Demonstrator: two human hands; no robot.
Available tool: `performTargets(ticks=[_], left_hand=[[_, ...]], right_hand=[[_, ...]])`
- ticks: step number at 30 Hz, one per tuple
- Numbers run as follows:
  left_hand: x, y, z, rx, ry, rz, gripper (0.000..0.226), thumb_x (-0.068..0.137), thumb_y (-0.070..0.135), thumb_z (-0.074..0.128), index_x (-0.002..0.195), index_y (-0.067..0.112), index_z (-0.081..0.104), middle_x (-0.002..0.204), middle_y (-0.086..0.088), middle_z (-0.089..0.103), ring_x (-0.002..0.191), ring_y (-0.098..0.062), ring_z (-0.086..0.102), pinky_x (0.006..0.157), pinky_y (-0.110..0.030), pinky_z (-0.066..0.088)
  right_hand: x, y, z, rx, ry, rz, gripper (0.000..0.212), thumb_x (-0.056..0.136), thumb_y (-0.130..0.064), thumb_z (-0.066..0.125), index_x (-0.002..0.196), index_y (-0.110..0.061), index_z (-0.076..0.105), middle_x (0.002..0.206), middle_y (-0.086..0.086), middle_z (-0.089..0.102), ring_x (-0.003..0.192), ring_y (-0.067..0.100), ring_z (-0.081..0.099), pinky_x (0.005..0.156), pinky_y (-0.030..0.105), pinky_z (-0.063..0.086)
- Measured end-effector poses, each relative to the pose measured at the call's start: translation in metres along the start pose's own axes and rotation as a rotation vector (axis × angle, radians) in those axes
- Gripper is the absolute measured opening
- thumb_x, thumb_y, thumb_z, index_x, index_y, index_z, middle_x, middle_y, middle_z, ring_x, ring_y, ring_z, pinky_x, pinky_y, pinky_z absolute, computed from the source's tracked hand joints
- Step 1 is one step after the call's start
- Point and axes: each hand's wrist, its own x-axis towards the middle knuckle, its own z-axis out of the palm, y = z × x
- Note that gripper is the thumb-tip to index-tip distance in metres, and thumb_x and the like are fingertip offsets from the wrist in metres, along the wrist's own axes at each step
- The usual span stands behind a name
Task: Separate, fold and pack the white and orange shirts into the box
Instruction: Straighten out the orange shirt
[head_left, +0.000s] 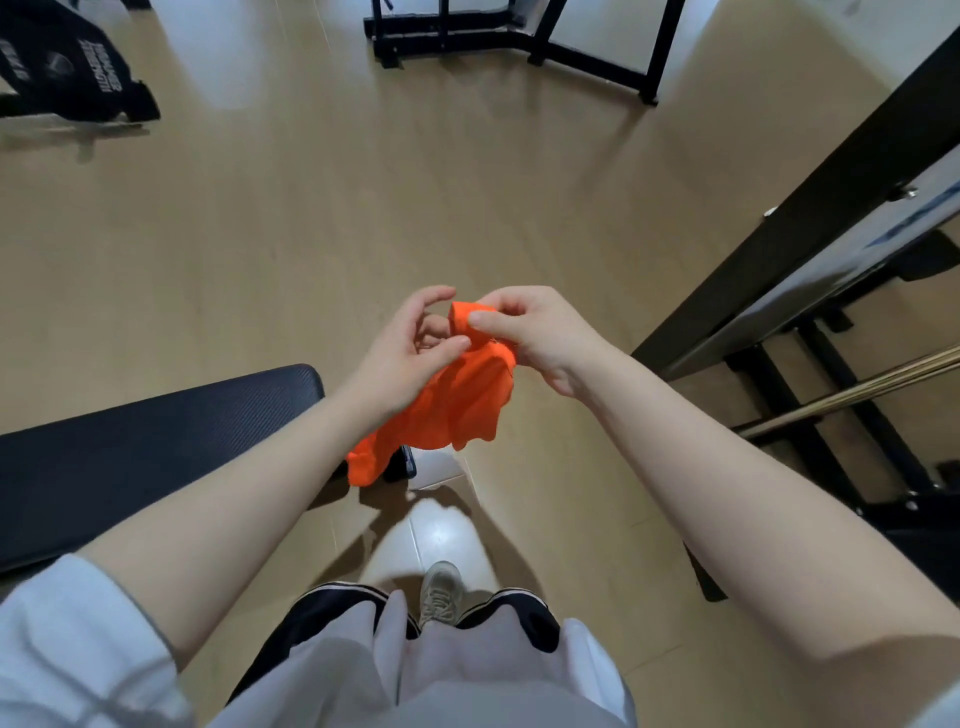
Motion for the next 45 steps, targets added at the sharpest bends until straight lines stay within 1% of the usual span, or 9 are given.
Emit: performTargets(ticks=[9,20,22,26,28,33,37,40,45], left_hand=[[0.010,0.028,-0.008,0.265,0.075,0.058,0.015,0.086,0.005,0.060,0.098,0.015,0.064,0.077,0.007,0.061,0.061,0.014,0.055,0.069,-0.003,0.042],[0.010,0.017,-0.031,0.511,0.139,-0.118,0.015,0.081,0.013,0.065,0.071,0.023,0.062,0.060,0.003,0.056,0.045,0.001,0.049,0.053,-0.018,0.042],[0.006,0.005,-0.024,0.656,0.021,-0.128,0.004,0.079,0.022,0.069,0.080,0.023,0.065,0.056,0.004,0.047,0.049,-0.006,0.043,0.055,-0.024,0.036],[-0.001,-0.014,0.012,0.753,-0.272,-0.169,0.041,0.077,0.033,0.071,0.115,0.021,0.060,0.072,0.000,0.049,0.070,-0.016,0.044,0.054,-0.022,0.029],[0.001,-0.022,0.024,0.763,-0.322,-0.133,0.026,0.079,0.030,0.069,0.101,0.016,0.064,0.071,-0.001,0.050,0.071,-0.016,0.045,0.054,-0.023,0.029],[0.005,-0.034,0.015,0.676,-0.276,-0.094,0.024,0.080,0.034,0.063,0.079,0.010,0.066,0.064,0.000,0.055,0.060,-0.009,0.050,0.055,-0.018,0.033],[0.007,-0.034,-0.007,0.504,-0.194,-0.193,0.002,0.083,0.011,0.067,0.081,0.009,0.066,0.059,0.006,0.055,0.046,0.010,0.052,0.050,-0.006,0.037],[0.007,-0.036,-0.008,0.423,-0.175,-0.259,0.011,0.082,0.009,0.067,0.073,0.013,0.063,0.057,0.002,0.054,0.039,0.007,0.049,0.045,-0.005,0.036],[0.009,-0.042,0.002,0.423,-0.126,-0.273,0.019,0.085,0.017,0.065,0.067,0.021,0.059,0.058,0.003,0.054,0.042,0.004,0.048,0.047,-0.009,0.036]], right_hand=[[0.004,0.023,0.005,0.097,-0.126,-0.051,0.012,0.095,-0.012,0.047,0.089,-0.019,0.054,0.078,-0.004,0.056,0.069,0.010,0.052,0.070,0.022,0.043],[-0.006,0.096,-0.028,-1.141,-0.170,0.158,0.020,0.087,-0.025,0.054,0.069,-0.024,0.046,0.076,0.002,0.055,0.086,0.027,0.054,0.075,0.033,0.035],[-0.008,0.094,-0.028,-1.037,-0.064,0.155,0.028,0.085,-0.017,0.052,0.059,-0.022,0.044,0.070,0.005,0.055,0.078,0.028,0.052,0.063,0.031,0.035],[-0.006,0.072,-0.009,-0.886,-0.083,0.010,0.018,0.082,-0.011,0.055,0.065,-0.015,0.057,0.065,0.006,0.054,0.069,0.021,0.046,0.059,0.032,0.030],[-0.006,0.060,-0.002,-0.900,-0.114,-0.048,0.024,0.079,-0.011,0.058,0.058,-0.020,0.050,0.056,-0.002,0.045,0.066,0.020,0.043,0.056,0.032,0.030],[-0.003,0.055,-0.022,-0.836,-0.123,-0.013,0.027,0.081,-0.027,0.066,0.060,-0.024,0.049,0.057,-0.008,0.047,0.059,0.009,0.044,0.063,0.019,0.034],[-0.007,0.081,-0.039,-0.829,-0.092,0.050,0.012,0.080,-0.032,0.068,0.080,-0.022,0.063,0.097,-0.001,0.057,0.097,0.016,0.050,0.092,0.032,0.034],[-0.005,0.098,-0.034,-0.691,0.175,0.039,0.011,0.085,-0.020,0.062,0.093,-0.012,0.061,0.101,0.004,0.046,0.093,0.018,0.045,0.076,0.022,0.029],[-0.001,0.105,-0.008,-0.204,0.299,0.061,0.021,0.093,-0.006,0.043,0.081,-0.023,0.044,0.071,-0.001,0.049,0.067,0.018,0.049,0.068,0.039,0.045]])
